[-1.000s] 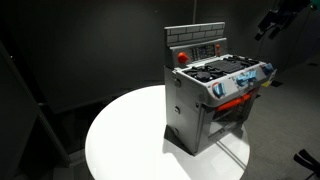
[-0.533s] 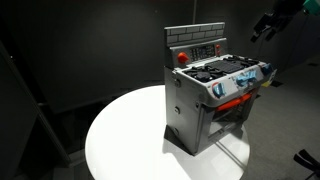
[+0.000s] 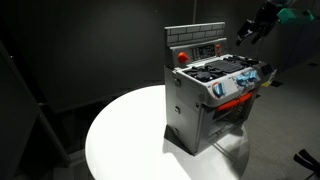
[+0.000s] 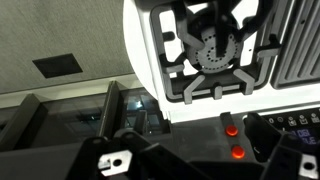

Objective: Press the button on the top right side of the stove

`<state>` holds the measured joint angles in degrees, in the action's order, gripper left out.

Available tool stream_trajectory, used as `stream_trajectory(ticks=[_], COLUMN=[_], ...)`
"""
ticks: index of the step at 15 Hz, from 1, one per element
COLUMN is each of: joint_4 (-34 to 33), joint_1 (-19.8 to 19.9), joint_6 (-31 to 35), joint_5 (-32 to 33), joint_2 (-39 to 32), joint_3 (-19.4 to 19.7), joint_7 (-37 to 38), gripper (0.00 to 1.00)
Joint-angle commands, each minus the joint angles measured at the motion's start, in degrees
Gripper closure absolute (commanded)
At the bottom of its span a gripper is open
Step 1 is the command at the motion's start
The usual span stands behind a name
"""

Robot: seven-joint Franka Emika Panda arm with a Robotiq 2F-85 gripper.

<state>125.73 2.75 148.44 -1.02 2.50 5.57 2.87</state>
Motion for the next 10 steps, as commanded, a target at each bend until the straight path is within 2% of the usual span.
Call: stream_trajectory(ticks=[1,10], joint_4=[-4.9,-12.2], joint_1=[0.7,-0.6], joint_6=[0.5,-1.0], joint_5=[3.3,6.2], joint_2=[-4.1,-10.9], joint_3=[-0.8,-0.3], joint_7=[5.3,11.3], gripper=[0.00,0.00])
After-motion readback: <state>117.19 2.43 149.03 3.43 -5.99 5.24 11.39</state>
